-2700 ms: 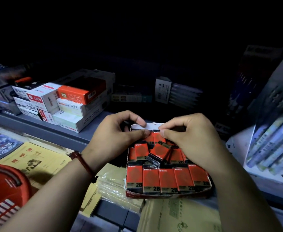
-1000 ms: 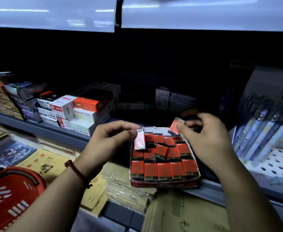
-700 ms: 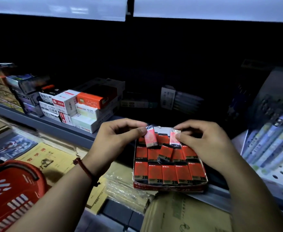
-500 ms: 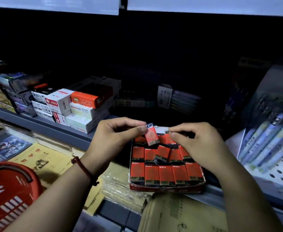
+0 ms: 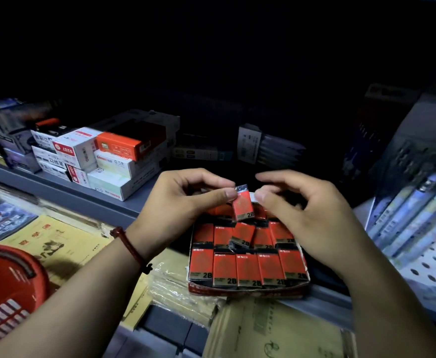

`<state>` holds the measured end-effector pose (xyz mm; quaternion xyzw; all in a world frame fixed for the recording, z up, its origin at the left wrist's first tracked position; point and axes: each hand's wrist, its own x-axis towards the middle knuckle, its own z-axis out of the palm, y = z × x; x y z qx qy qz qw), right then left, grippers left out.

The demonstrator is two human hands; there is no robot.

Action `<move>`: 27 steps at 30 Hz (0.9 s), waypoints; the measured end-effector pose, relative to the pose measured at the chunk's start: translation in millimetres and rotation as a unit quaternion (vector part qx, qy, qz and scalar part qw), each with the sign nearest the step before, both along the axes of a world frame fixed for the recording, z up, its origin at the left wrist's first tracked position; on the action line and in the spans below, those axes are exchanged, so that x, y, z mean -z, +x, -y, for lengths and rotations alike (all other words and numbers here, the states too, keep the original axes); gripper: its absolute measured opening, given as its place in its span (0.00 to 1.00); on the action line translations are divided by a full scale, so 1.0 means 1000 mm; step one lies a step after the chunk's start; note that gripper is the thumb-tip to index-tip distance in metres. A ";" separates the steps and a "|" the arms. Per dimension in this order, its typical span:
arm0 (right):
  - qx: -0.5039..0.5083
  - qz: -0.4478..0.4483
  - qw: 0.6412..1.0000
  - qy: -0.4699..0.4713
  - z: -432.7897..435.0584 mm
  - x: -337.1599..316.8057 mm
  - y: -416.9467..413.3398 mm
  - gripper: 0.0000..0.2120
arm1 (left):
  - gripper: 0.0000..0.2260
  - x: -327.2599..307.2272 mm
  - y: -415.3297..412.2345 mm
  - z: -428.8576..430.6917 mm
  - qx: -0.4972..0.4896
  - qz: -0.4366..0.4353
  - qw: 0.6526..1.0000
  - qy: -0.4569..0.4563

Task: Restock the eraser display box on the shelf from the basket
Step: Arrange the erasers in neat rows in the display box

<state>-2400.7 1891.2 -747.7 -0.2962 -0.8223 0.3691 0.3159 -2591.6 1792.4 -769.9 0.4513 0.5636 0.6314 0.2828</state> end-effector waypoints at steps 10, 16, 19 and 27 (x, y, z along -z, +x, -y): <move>0.089 -0.045 0.995 -0.012 -0.009 0.004 0.000 0.05 | 0.09 -0.001 0.001 0.009 0.075 -0.088 0.992 -0.053; 0.108 0.031 0.994 0.009 -0.013 0.009 0.002 0.08 | 0.13 0.001 -0.002 0.015 0.112 -0.140 0.980 -0.088; 0.117 0.052 0.992 0.013 -0.014 0.010 0.001 0.09 | 0.13 0.002 -0.003 0.016 0.108 -0.172 0.975 -0.087; 0.123 0.103 0.987 0.024 -0.020 0.017 0.003 0.08 | 0.17 0.003 -0.010 0.020 0.140 -0.169 0.970 -0.104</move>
